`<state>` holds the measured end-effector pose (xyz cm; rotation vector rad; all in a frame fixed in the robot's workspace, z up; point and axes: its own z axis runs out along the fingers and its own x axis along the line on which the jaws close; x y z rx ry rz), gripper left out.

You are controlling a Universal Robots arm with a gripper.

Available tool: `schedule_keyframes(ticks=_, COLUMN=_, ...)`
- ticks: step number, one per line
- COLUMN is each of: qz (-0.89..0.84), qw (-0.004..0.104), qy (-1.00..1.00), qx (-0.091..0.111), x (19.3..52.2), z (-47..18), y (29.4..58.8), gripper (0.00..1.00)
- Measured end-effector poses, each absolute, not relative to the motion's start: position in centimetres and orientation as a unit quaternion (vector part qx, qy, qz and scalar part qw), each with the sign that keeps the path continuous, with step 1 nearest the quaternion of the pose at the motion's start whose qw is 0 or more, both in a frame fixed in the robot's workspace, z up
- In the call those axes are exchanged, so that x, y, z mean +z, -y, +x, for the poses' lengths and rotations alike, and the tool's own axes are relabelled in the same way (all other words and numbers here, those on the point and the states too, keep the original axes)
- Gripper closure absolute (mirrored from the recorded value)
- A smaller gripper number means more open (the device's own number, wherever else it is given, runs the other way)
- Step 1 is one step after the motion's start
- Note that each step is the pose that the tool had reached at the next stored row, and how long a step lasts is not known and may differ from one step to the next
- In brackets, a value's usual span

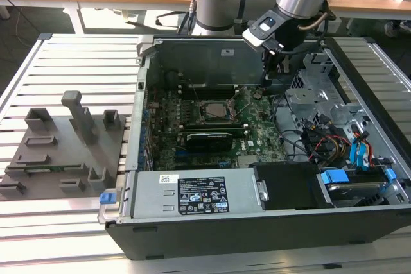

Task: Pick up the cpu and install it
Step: 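Close the cpu cover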

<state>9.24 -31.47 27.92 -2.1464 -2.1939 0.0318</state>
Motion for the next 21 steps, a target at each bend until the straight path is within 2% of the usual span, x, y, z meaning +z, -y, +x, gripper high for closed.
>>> schedule_keyframes(ticks=10, qz=-0.699, qw=0.036, qy=0.714, qx=0.010, x=25.9, z=8.1, y=31.5, gripper=0.89)
schedule_keyframes(ticks=21, qz=-0.699, qw=0.033, qy=0.714, qx=0.014, x=25.2, z=7.3, y=31.5, gripper=0.89)
